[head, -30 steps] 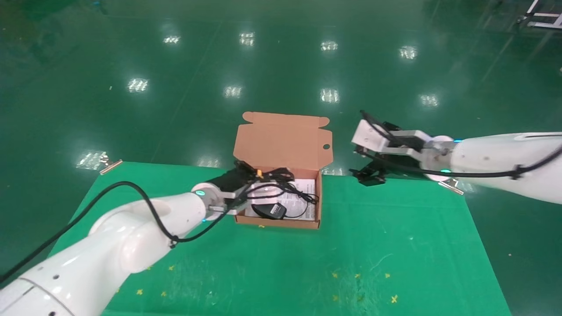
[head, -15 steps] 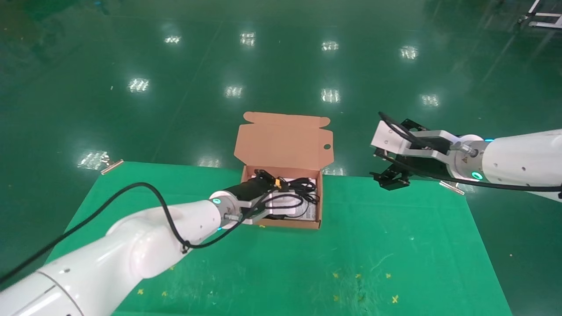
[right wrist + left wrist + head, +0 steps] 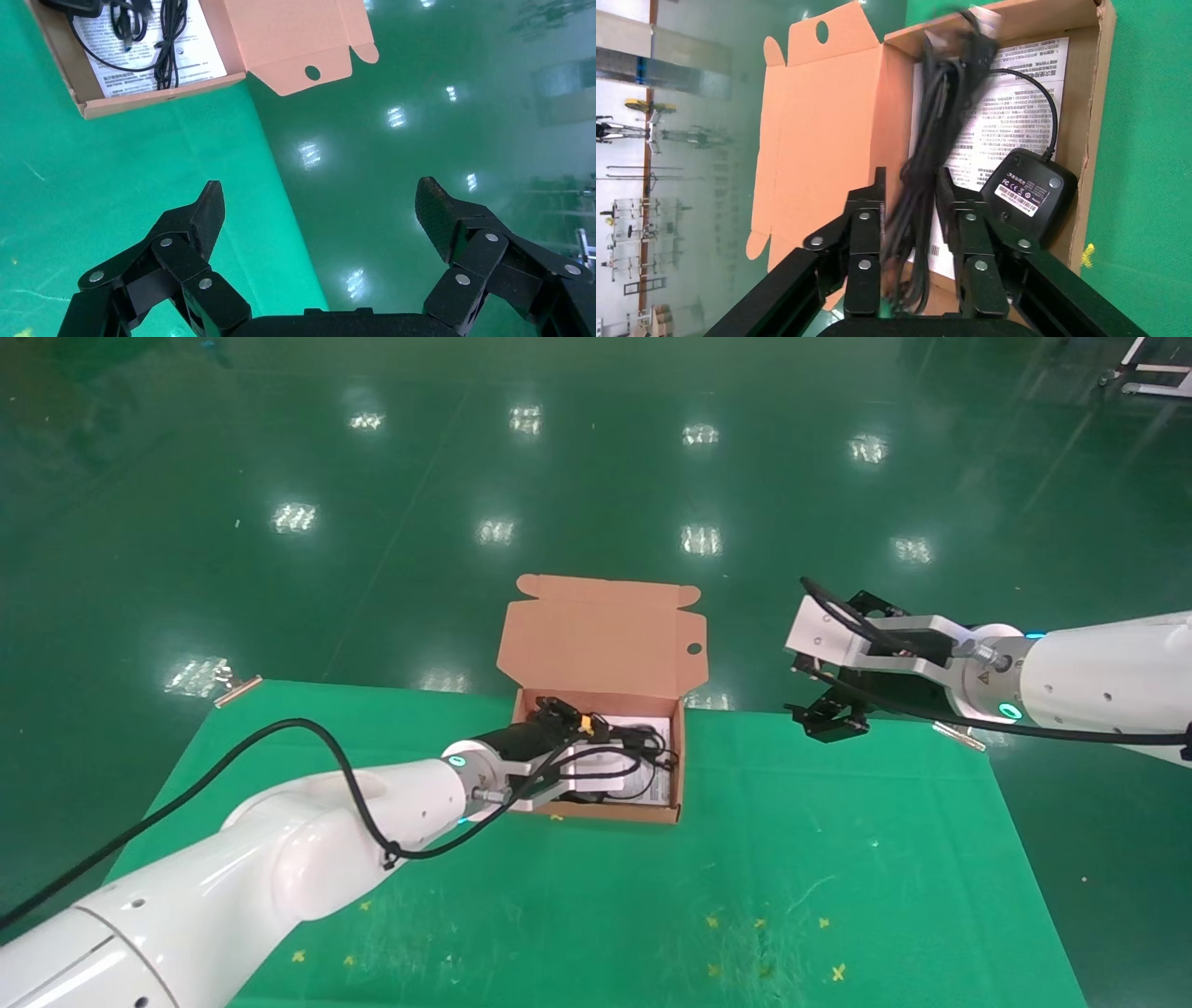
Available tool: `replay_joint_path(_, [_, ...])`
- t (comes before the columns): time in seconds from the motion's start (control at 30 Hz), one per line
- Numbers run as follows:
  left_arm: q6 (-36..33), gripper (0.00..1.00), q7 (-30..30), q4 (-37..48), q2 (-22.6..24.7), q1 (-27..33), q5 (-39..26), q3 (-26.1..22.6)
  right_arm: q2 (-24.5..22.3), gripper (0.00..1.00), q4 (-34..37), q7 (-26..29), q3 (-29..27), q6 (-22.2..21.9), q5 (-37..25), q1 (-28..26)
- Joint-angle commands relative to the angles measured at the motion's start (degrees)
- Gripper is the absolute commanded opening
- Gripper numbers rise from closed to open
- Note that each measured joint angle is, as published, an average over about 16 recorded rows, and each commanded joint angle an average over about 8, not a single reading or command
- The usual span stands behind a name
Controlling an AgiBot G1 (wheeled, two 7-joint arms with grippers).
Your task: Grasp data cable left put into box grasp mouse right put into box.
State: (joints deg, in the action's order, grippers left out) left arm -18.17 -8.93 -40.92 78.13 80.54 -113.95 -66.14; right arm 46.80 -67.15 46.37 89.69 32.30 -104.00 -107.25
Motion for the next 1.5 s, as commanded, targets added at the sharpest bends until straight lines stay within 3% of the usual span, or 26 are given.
replay_joint_path(0.03, [0.02, 1.0, 0.05, -0.03, -0.02, -0.09, -0.29, 0.19, 0.07, 1.0, 0.15, -0.09, -0.03, -0.02, 0.17, 0.05])
replay_joint_path(0.27, [0.09, 1.0, -0.99, -1.23, -1.02, 0.18, 0.24, 0.28, 0.0, 1.0, 0.23, -0.18, -0.13, -0.07, 0.16, -0.13])
replay_joint_path(0.47, [1.78, 1.0, -4.16, 0.22, -1.21, 3.95, 0.82, 2.05, -1.13, 1.0, -1.01, -1.17, -1.03, -0.63, -1.34, -2.86])
replay_joint_path(0.83, [3.45, 1.0, -8.73, 6.69, -0.55, 10.55, 0.53, 5.25, -2.52, 1.0, -5.4, -5.02, -1.57, 3.89, -4.19, -8.44])
replay_joint_path(1.0, [-0.78, 1.0, -8.29, 4.58, -3.02, 8.91, 4.81, 8.01, -3.08, 1.0, -5.51, -6.79, -5.7, 6.99, -0.45, -5.45])
replay_joint_path(1.5, [-20.56, 1.0, -6.37, -6.46, -14.9, 0.65, 24.75, 20.49, -5.64, 1.0, -5.78, -15.28, -25.73, 20.66, 17.99, 9.62])
